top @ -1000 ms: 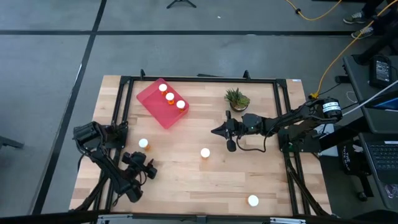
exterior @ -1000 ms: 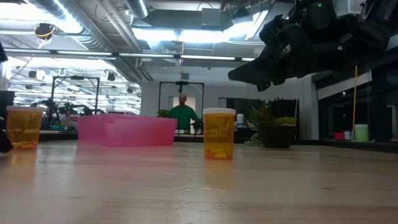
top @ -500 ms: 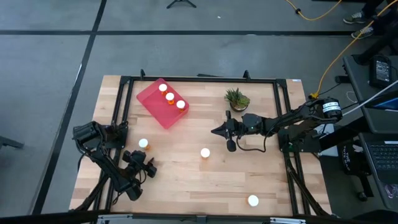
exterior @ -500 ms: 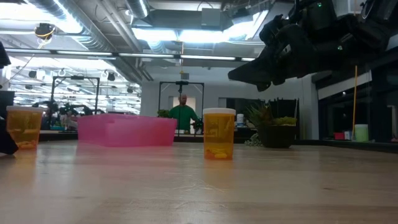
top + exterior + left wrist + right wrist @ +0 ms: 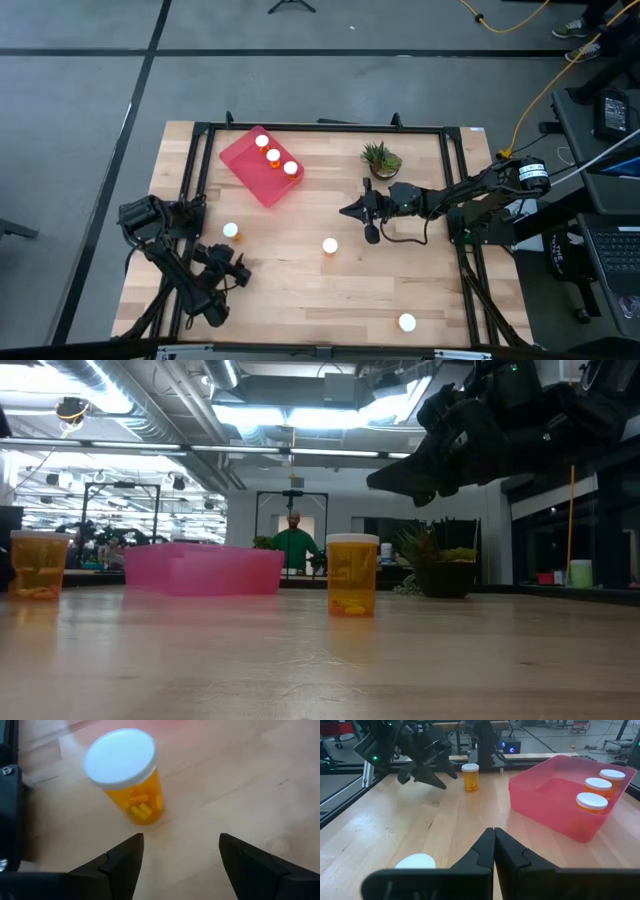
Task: Pick and place pill bottles into a basket
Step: Put the top orange pill bottle into the red container
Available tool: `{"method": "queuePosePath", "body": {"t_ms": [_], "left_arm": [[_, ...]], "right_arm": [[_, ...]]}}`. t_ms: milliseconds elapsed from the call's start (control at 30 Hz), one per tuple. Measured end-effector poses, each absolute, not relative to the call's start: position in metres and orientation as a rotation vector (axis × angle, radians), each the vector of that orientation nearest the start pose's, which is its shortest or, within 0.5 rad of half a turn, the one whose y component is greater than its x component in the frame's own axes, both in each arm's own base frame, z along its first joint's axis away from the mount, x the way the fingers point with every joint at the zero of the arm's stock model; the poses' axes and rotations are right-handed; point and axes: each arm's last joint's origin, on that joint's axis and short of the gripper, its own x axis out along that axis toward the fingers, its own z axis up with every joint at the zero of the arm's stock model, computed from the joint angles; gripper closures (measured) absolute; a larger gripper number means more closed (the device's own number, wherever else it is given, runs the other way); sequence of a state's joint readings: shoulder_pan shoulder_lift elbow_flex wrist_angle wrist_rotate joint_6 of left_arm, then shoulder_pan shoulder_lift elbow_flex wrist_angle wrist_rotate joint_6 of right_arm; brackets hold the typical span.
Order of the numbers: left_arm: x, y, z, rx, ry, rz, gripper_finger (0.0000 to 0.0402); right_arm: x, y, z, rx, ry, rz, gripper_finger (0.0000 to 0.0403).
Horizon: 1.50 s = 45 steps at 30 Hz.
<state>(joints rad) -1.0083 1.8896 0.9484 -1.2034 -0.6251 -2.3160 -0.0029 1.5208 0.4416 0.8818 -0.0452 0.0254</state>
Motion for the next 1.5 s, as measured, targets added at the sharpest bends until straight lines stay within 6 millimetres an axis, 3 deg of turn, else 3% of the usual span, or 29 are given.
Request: {"method": "queuePosePath", "body": {"t_ms": [133,500,1200,1500], "left_arm": [[0.149,-0.197,0.120,-0.394,0.696,1.110,0.0149],[0.144,-0.189,0.156,-0.476,0.685,1.059,0.0149],[0.144,-0.189,0.156,-0.451,0.735,1.051,0.0148],[0.142,-0.189,0.156,-0.452,0.792,1.074,0.0112]], "right_arm": [[0.270,0.001,0.161,0.050,0.198,0.037,0.0392],[0.270,0.000,0.160,0.054,0.198,0.037,0.0392],[0.270,0.000,0.162,0.056,0.187,0.037,0.0392],[0.270,0.001,0.162,0.068,0.187,0.036,0.0392]]}}
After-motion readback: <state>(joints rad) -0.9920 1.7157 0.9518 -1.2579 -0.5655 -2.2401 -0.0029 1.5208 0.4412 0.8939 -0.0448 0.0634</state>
